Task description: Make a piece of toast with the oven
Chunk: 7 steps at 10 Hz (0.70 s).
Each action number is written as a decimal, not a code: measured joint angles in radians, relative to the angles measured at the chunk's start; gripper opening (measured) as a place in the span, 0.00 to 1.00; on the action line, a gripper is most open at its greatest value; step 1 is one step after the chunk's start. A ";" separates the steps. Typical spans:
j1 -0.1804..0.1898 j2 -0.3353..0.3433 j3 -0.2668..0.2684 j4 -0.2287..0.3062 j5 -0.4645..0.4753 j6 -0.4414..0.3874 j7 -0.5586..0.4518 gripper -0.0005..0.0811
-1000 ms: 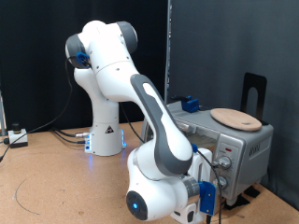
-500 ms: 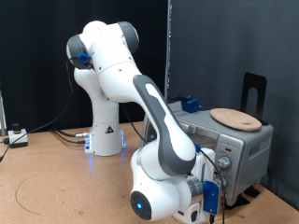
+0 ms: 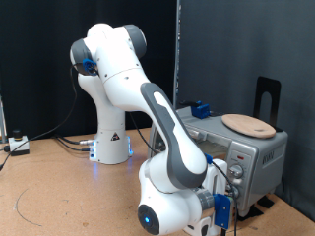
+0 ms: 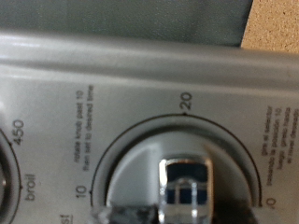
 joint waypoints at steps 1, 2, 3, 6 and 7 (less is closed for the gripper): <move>0.000 0.000 0.000 0.000 0.000 0.000 -0.010 0.13; -0.001 -0.001 0.001 -0.002 0.000 0.004 -0.075 0.13; -0.003 -0.002 0.004 -0.005 0.000 0.009 -0.161 0.13; -0.016 -0.003 0.016 -0.018 0.008 0.026 -0.405 0.13; -0.018 -0.003 0.017 -0.022 0.014 0.028 -0.451 0.13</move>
